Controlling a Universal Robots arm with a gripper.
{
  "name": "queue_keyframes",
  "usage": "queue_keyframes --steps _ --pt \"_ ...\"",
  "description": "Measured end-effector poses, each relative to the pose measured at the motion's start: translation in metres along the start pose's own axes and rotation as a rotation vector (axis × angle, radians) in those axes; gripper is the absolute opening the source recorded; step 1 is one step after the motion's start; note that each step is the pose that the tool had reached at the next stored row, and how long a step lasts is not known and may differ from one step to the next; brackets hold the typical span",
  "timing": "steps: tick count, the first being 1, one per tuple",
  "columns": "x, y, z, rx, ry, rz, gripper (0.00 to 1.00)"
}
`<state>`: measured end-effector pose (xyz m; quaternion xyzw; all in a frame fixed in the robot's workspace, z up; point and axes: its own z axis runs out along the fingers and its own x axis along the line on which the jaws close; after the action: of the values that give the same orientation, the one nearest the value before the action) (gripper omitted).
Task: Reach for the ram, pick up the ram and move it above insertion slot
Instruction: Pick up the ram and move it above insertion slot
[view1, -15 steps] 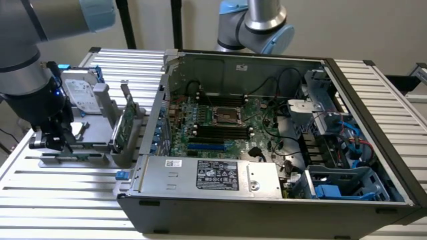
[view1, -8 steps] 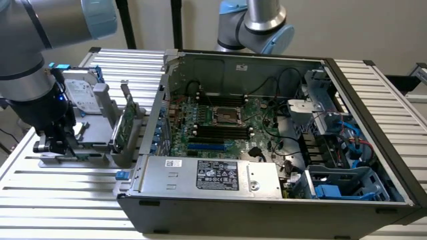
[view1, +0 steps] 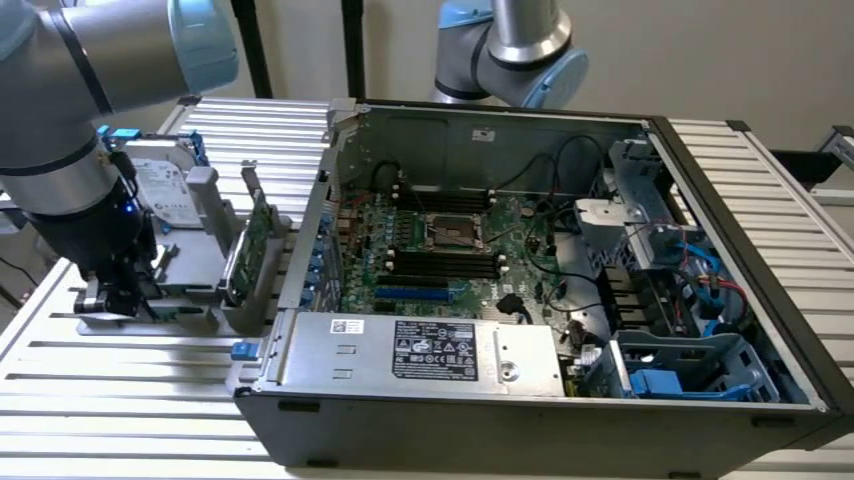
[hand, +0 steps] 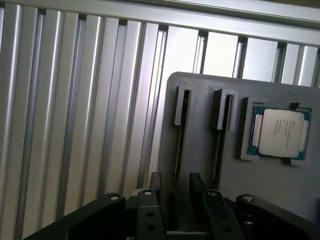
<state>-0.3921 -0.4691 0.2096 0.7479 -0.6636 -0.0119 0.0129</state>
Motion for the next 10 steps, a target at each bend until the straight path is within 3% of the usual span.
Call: queue_keyframes --steps 10 --pt "-0.0029 0.0018 0.0085 0.0 -0.0008 0.022 0.36"
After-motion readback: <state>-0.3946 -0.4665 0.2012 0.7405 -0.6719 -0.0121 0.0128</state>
